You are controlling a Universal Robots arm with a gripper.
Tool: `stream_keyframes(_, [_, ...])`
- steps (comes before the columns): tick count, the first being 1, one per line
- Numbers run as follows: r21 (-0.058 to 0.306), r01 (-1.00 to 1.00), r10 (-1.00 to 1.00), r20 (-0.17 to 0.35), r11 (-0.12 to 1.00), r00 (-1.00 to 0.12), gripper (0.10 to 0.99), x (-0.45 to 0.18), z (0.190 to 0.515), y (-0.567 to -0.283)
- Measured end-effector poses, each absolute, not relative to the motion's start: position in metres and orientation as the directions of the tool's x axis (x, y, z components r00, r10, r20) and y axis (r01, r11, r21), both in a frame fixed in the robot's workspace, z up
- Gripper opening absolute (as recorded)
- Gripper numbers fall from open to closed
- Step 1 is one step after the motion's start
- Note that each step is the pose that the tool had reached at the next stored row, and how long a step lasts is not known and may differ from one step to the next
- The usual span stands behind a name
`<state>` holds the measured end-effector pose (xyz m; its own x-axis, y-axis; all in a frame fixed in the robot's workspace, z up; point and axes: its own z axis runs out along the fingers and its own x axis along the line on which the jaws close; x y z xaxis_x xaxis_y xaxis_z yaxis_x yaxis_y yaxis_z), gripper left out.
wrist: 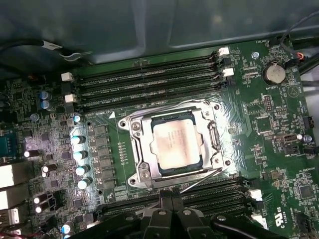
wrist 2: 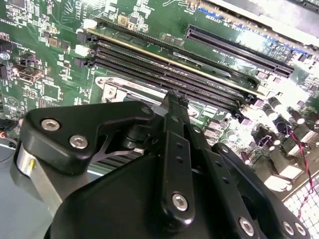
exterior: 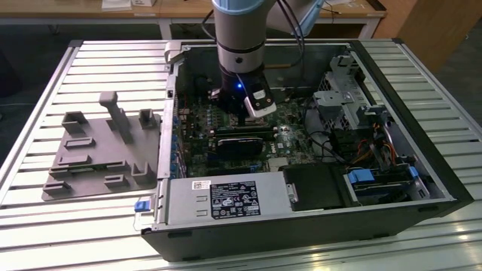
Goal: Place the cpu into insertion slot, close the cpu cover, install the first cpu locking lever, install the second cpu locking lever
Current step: 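Install the second cpu locking lever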
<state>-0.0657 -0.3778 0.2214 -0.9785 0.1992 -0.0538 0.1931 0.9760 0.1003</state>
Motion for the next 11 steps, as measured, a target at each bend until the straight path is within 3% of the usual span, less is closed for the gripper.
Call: stream_keyframes(11, [0.143, 0.181, 0.191, -0.058, 0.973, -0.980, 0.106, -0.0737, 0.2151, -0.3843])
